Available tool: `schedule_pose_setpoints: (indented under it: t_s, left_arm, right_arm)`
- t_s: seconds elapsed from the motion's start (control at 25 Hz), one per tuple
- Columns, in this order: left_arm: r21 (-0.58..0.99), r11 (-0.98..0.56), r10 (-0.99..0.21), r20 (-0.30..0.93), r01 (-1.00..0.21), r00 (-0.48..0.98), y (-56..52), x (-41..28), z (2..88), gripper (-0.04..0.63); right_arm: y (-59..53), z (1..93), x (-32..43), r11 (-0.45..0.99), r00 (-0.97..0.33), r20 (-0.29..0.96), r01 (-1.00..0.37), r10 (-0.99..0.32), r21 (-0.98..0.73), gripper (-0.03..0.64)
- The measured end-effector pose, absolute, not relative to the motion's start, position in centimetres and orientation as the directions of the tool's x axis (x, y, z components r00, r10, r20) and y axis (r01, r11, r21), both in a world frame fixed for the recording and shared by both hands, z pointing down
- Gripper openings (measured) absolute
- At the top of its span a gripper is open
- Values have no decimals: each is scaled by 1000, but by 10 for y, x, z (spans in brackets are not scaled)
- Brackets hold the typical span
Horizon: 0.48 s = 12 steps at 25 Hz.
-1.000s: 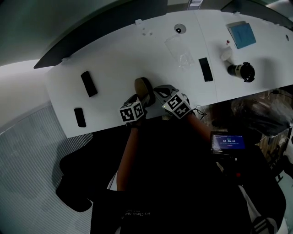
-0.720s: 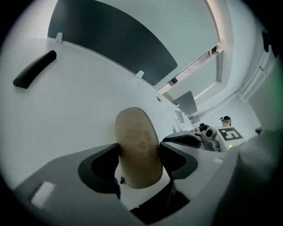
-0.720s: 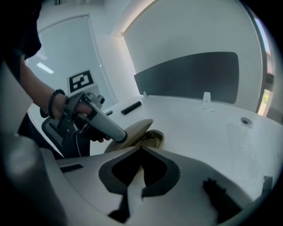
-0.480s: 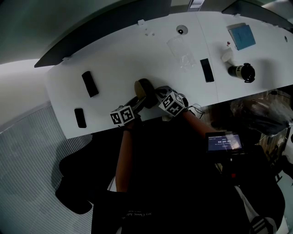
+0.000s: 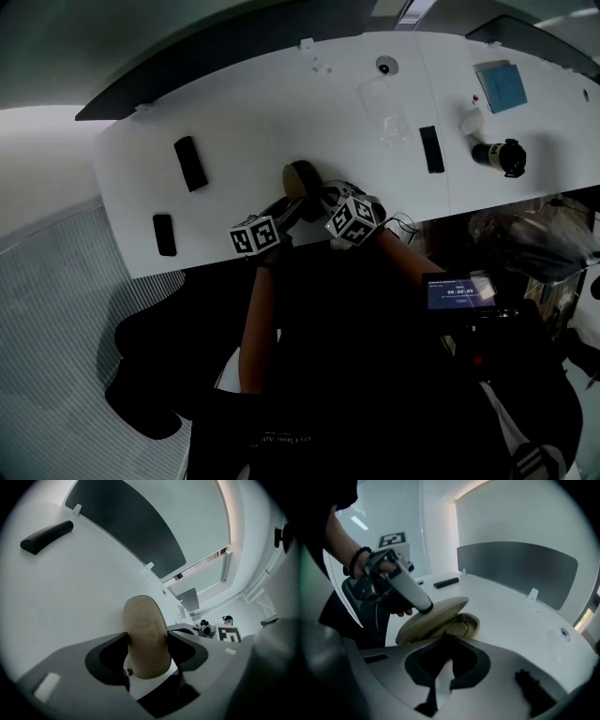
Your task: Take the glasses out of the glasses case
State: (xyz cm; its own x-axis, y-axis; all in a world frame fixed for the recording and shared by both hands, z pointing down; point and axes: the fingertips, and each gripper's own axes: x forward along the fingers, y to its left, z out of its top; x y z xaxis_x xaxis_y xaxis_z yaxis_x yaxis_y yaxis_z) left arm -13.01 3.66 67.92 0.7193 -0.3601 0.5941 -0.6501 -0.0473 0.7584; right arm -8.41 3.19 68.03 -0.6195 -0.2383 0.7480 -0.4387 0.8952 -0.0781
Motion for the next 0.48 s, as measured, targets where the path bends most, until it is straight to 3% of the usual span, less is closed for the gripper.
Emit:
schedule_pose_setpoints:
  t_s: [0.16, 0.32, 0.48]
  left_arm:
    - [789, -34, -374, 560, -614, 740, 37, -138, 673, 279]
    - [695, -33, -408, 647, -719, 644, 33, -167, 667, 281]
    - [610, -114, -415, 688, -784, 596, 17, -153, 641, 360]
  right_arm:
    - [35, 702, -80, 893, -573, 787, -445, -230, -64, 6]
    - [35, 703, -86, 896, -556, 801, -441, -224, -55, 6]
    - [33, 693, -84, 902, -554, 788, -432, -269, 5, 6]
